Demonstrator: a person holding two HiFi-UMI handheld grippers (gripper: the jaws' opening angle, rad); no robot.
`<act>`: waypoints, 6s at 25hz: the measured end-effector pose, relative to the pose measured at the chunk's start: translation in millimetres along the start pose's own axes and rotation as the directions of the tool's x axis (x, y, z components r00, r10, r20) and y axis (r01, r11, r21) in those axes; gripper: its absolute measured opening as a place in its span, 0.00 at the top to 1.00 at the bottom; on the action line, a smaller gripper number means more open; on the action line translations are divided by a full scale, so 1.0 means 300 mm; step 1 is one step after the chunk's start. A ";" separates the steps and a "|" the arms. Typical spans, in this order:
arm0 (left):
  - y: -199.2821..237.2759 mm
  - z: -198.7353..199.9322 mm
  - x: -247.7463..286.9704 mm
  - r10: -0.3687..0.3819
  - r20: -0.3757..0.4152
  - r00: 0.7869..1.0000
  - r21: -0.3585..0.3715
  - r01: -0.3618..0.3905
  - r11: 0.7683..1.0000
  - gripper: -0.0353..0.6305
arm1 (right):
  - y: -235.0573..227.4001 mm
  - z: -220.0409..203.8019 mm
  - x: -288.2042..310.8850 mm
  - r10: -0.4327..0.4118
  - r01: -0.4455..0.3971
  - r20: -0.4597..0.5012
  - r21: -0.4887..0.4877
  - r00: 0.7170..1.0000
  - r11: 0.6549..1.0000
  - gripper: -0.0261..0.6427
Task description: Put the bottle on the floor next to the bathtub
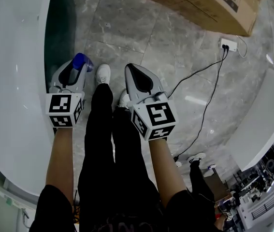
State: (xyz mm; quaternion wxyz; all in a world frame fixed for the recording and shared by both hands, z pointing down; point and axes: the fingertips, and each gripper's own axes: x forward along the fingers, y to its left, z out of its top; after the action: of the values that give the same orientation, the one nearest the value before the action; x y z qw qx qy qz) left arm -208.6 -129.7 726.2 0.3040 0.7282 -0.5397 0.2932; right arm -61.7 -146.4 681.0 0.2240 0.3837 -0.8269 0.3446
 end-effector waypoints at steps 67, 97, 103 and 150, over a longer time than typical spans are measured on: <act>0.171 -0.807 0.775 -0.034 -0.234 0.972 0.066 0.050 0.997 0.73 | -0.340 -0.834 0.654 -0.022 0.061 -0.352 0.102 0.936 0.993 0.93; 0.148 -0.718 0.694 -0.016 -0.183 0.983 0.035 0.023 0.999 0.74 | -0.296 -0.746 0.563 -0.027 0.053 -0.278 0.086 0.960 0.995 0.93; 0.146 -0.625 0.653 -0.004 -0.164 0.986 0.052 0.012 0.999 0.80 | -0.277 -0.653 0.529 -0.020 0.041 -0.241 0.082 0.970 0.996 0.93; -0.121 0.304 -0.076 -0.023 0.201 0.979 0.158 -0.009 0.987 0.95 | 0.019 0.226 -0.094 -0.083 0.094 0.194 -0.045 0.977 0.995 0.93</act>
State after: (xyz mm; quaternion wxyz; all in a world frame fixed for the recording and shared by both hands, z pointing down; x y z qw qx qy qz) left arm -170.2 -176.5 645.7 0.1898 0.7780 -0.5403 0.2584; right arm -56.2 -180.5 615.8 0.1687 0.4454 -0.8358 0.2733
